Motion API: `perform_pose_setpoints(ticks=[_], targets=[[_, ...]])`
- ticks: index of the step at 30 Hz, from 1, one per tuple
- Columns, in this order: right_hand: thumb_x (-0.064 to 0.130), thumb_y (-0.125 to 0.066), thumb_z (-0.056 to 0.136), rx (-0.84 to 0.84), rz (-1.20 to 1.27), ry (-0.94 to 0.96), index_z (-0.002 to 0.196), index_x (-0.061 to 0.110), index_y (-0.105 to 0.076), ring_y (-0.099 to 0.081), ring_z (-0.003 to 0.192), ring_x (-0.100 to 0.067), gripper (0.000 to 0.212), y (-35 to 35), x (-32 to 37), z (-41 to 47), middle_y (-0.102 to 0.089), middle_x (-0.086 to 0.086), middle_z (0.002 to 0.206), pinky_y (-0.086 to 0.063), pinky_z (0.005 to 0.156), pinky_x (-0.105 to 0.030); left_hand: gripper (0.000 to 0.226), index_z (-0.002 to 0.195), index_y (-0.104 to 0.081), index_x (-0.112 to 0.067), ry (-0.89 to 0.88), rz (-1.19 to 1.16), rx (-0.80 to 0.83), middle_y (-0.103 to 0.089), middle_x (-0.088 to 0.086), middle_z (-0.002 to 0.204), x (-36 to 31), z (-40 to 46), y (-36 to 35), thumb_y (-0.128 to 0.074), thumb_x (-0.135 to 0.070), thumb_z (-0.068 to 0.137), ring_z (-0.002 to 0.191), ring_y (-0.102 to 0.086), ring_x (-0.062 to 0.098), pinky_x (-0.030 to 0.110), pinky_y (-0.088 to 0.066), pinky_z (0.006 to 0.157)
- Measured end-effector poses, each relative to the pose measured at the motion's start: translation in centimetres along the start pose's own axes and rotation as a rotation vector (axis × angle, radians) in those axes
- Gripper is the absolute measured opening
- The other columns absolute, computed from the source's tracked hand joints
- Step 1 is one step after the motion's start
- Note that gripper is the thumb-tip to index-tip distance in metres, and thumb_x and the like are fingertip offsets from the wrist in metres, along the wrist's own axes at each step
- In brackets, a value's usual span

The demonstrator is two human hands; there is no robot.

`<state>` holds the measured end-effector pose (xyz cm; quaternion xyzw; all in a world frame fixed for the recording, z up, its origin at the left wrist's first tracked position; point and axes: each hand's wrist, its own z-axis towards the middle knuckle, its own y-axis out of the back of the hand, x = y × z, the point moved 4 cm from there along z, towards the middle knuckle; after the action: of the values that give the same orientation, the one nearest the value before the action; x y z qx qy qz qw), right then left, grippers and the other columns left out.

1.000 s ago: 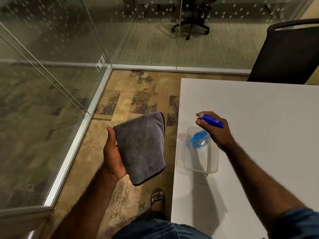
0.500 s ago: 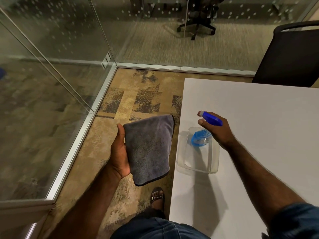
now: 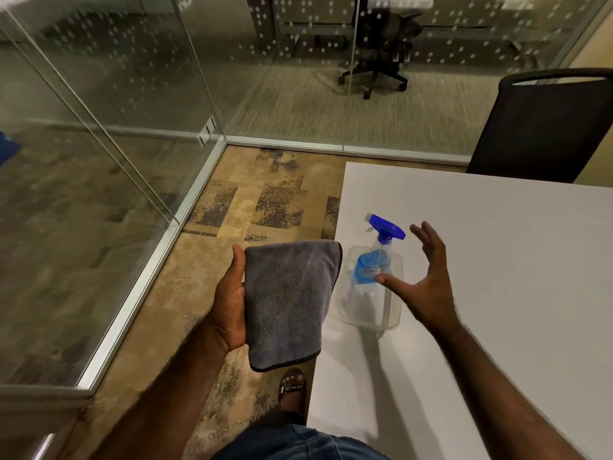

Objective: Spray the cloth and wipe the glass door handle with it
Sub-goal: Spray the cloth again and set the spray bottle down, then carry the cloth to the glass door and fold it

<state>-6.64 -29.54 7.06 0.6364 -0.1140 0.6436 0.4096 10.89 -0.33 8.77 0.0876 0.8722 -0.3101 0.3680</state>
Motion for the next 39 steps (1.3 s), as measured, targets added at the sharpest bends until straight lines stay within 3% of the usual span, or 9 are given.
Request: perform_pose_setpoints(ticks=[3,5,10,17,22,28,33,36,39], targets=[[0.064,-0.096,0.070,0.082,0.022,0.093,0.161,0.032,-0.041,-0.045,0.143,0.017,0.111,-0.7,2.4,-2.1,-0.042,0.046,0.154,-0.035,0.112,0.000,0.107,0.150,-0.064,-0.009,0.042,0.008,0.050,-0.062,0.025,0.152,1.7,-1.4,-0.9,-0.037,-0.093,0.089,0.140,-0.060,0.045,0.064,-0.048,0.115],[0.077,-0.089,0.070,0.188,0.023,0.116,0.160,0.030,-0.045,-0.049,0.146,0.007,0.111,-1.8,3.6,-3.2,-0.047,0.035,0.158,-0.042,0.115,-0.010,0.107,0.151,-0.063,-0.010,0.068,0.000,0.084,-0.061,0.025,0.153,3.1,-2.3,-1.4,-0.037,-0.094,0.090,0.140,-0.060,0.045,0.063,-0.050,0.113],[0.091,-0.082,0.064,0.568,-0.123,0.096,0.158,0.055,-0.039,-0.047,0.142,0.011,0.109,-4.7,6.2,-4.9,-0.047,0.031,0.158,-0.040,0.110,-0.014,0.106,0.150,-0.064,-0.013,0.123,0.020,0.110,-0.062,0.023,0.153,6.2,-4.8,-2.2,-0.033,-0.095,0.090,0.140,-0.061,0.043,0.060,-0.051,0.113],[0.077,-0.088,0.072,0.915,-0.268,0.162,0.152,0.048,-0.053,-0.061,0.129,-0.005,0.092,-8.3,9.0,-6.4,-0.062,0.021,0.150,-0.054,0.109,-0.030,0.105,0.147,-0.067,-0.009,0.154,0.025,0.087,-0.068,0.023,0.145,8.6,-8.8,-2.2,-0.037,-0.092,0.090,0.128,-0.069,0.037,0.050,-0.056,0.107],[0.058,-0.092,0.083,1.017,-0.376,0.187,0.104,0.026,-0.079,-0.075,0.086,-0.012,0.040,-10.2,9.5,-7.9,-0.081,0.005,0.095,-0.067,0.085,-0.035,0.103,0.148,-0.065,-0.007,0.177,0.086,0.107,-0.066,0.021,0.147,8.8,-11.4,-0.2,-0.022,-0.087,0.099,0.139,-0.061,0.036,0.050,-0.041,0.122],[0.060,-0.086,0.087,1.020,-0.246,0.139,0.118,0.021,-0.077,-0.078,0.102,-0.025,0.051,-12.1,11.4,-9.0,-0.082,-0.004,0.111,-0.065,0.098,-0.049,0.041,0.136,-0.067,-0.015,0.001,0.344,0.068,-0.079,0.001,0.131,7.4,-14.7,5.2,-0.056,-0.039,0.105,0.126,-0.072,0.017,0.026,-0.059,0.097],[0.053,-0.086,0.091,0.986,-0.189,0.188,0.115,0.024,-0.077,-0.076,0.099,-0.019,0.038,-15.3,14.3,-9.2,-0.081,0.003,0.105,-0.065,0.089,-0.038,0.035,0.116,-0.076,-0.008,-0.132,0.819,-0.092,-0.081,0.007,0.107,5.3,-16.7,10.9,-0.085,-0.033,0.092,0.102,-0.074,0.021,0.042,-0.060,0.092],[0.038,-0.085,0.096,1.022,-0.167,0.186,0.105,0.029,-0.078,-0.074,0.090,0.002,0.015,-18.5,16.2,-9.7,-0.080,0.022,0.093,-0.056,0.077,-0.012,0.017,0.095,-0.073,0.001,-0.238,0.685,-0.187,-0.066,0.002,0.081,3.8,-18.9,14.6,-0.081,-0.013,0.098,0.078,-0.059,0.010,0.026,-0.047,0.068],[0.035,-0.079,0.102,1.094,-0.156,0.179,0.114,0.024,-0.076,-0.075,0.095,0.005,0.017,-22.3,18.4,-11.1,-0.081,0.020,0.101,-0.056,0.079,-0.014,0.010,0.097,-0.079,-0.010,-0.335,0.618,-0.287,-0.074,-0.004,0.084,1.4,-21.5,18.2,-0.073,-0.004,0.102,0.077,-0.065,0.004,0.017,-0.051,0.068]])
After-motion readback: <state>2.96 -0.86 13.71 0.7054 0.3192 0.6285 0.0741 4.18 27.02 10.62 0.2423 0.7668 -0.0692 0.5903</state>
